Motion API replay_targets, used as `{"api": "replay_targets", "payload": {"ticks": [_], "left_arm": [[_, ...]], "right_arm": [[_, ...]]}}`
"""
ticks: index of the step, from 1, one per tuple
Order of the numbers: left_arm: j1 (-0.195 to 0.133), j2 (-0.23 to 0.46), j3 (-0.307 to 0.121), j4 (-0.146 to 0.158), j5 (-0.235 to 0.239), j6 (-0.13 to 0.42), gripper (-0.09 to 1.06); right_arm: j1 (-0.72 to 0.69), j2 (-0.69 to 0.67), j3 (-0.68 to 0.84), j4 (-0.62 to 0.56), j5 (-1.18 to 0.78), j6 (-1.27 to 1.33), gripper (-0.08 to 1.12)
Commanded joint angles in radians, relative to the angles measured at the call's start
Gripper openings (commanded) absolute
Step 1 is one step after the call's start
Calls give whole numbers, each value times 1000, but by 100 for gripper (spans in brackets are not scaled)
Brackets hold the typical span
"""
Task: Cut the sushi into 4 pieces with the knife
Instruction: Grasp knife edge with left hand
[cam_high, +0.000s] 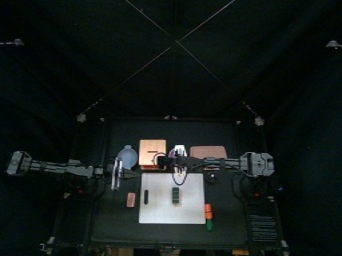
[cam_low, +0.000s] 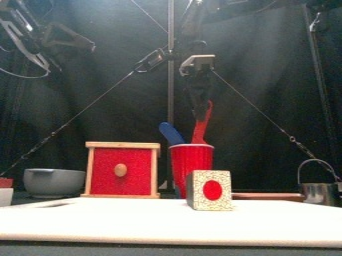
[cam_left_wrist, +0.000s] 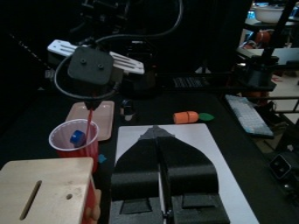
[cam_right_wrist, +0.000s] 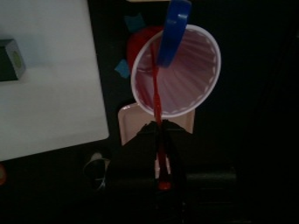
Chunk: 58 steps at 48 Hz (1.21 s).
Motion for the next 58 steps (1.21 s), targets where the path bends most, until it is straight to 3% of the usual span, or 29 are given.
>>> {"api": "replay_targets", "payload": {"ticks": [1,13,24,33,43,54,58], "left_arm": [[8,2,-14,2,-15,2,2],[9,2,-12,-2,-84,-6,25],[3,3,6,-17,-147,-9,67],[-9,17,5,-20,-150,-2,94],[-14,77,-23,15,-152,0,97],[-6,144,-63,11,-173,-6,97],[11,163,-71,-15,-181,-6,97]], "right_arm": [[5,-77,-67,-11,48,3,12],[94,-212,-118,-74,83,35,12],[221,-333,-66,-167,31,143,12],[293,-425,51,-222,-78,265,12],[330,-555,255,-276,-296,433,12],[324,-710,557,-298,-647,606,12],[301,-759,667,-302,-779,657,12]]}}
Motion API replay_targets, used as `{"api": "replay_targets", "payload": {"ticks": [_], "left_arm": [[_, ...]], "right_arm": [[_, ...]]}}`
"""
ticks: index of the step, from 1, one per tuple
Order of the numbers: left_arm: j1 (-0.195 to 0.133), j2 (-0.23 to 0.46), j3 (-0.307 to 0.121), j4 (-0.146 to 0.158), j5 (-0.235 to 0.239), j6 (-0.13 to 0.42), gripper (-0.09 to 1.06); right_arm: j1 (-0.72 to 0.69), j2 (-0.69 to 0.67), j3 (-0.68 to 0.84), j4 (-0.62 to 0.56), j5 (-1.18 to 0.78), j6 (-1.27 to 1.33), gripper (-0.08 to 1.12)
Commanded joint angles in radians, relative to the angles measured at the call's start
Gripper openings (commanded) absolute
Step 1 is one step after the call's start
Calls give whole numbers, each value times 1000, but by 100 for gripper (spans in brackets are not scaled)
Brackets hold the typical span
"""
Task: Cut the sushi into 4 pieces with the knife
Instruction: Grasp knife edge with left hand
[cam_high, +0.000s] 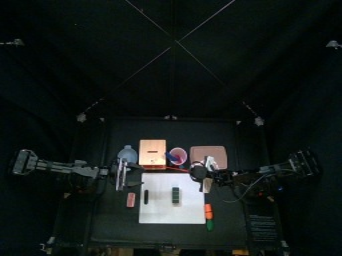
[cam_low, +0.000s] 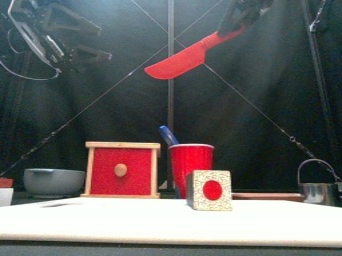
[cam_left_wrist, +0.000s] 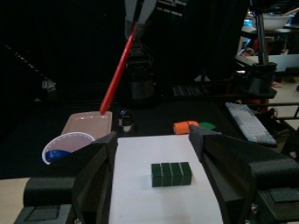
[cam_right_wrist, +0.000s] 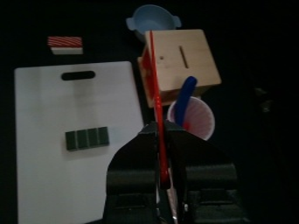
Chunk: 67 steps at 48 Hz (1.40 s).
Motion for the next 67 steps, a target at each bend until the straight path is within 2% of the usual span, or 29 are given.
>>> {"api": "replay_targets", "payload": {"ticks": [1,6,16,30,37,46,59,67], "left_arm": [[21,26,-37,-34,-21,0,97],[25,60,-58,-60,-38,3,97],[20,172,-129,-60,-44,6,97],[34,333,-221,-35,-44,8,96],[44,387,-256,-26,-44,8,96],[51,390,-273,-26,-44,5,96],[51,388,-275,-26,-38,3,95],[51,391,-275,-25,-37,5,83]], "right_arm": [[-32,-80,129,-11,-186,54,12],[-100,-124,245,-11,-391,107,12],[-210,-155,359,14,-666,120,12],[-225,-141,382,12,-713,114,12],[-225,-138,382,12,-713,114,12],[-227,-138,391,9,-712,112,12],[-227,-138,397,8,-712,110,12],[-227,-138,397,8,-712,110,12]]}}
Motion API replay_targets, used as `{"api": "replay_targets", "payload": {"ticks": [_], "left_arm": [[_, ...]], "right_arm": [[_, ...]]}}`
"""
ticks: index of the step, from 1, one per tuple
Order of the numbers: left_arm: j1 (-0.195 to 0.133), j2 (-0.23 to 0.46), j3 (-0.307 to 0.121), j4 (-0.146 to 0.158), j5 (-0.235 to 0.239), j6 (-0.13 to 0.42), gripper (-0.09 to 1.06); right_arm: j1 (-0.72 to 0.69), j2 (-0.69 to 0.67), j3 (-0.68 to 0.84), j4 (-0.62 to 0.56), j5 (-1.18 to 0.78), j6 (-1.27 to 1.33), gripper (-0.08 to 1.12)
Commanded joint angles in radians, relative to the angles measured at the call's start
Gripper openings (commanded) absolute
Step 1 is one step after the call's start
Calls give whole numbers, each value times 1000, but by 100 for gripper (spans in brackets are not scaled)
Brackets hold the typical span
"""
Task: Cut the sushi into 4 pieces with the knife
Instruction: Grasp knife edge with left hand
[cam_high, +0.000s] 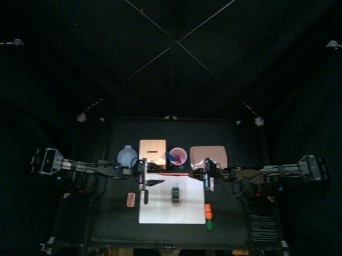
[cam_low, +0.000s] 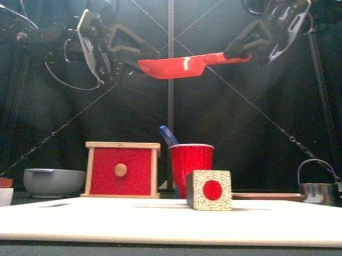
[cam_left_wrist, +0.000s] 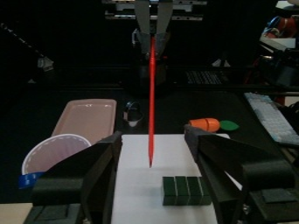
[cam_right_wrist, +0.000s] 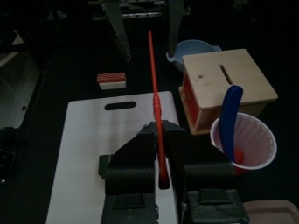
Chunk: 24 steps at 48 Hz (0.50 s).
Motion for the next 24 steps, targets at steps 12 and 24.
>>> {"api": "replay_targets", "payload": {"ticks": [12,24], "left_arm": [[3,-3,-20,15,-3,3,39],[-3,18,-9,72,-9,3,8]], "right_arm": [[-2,-5,-9,-2,-8,2,12],[8,44,2,2,-11,2,11]]}}
